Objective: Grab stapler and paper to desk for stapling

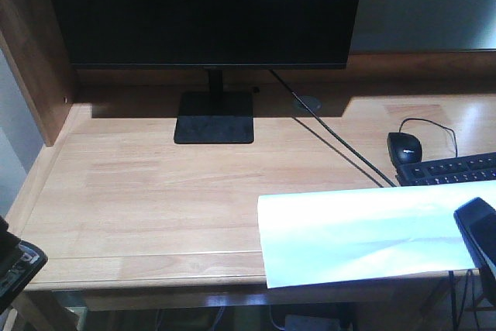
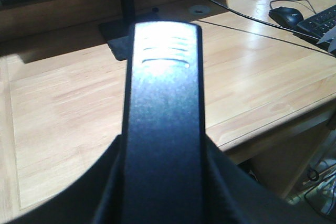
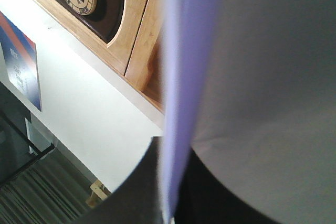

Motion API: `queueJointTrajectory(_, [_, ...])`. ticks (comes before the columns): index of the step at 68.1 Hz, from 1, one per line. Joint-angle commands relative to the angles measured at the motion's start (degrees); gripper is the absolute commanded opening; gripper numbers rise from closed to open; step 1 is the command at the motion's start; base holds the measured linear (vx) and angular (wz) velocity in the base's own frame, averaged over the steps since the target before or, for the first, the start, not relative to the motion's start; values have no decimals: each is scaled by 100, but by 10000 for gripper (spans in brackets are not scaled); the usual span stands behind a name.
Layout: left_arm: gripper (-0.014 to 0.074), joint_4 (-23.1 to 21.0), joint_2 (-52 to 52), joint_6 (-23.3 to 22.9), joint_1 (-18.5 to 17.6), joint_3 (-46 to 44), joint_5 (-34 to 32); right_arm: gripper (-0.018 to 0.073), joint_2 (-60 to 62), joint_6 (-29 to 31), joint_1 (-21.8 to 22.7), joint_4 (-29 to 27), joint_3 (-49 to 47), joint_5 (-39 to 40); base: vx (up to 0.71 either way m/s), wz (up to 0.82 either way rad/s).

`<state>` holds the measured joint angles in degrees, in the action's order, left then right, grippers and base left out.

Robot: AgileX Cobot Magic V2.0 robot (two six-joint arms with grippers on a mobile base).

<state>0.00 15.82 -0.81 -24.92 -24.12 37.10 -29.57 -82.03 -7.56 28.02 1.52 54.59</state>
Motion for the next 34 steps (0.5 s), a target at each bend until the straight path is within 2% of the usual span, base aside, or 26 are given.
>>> queueJointTrajectory(1, [-7, 0, 33, -25, -30, -180, -624, -5, -21, 82, 2, -88, 14, 354, 4, 1])
queueJointTrajectory(34, [-7, 0, 33, -25, -30, -180, -624, -5, -21, 82, 2, -88, 14, 354, 2, 0])
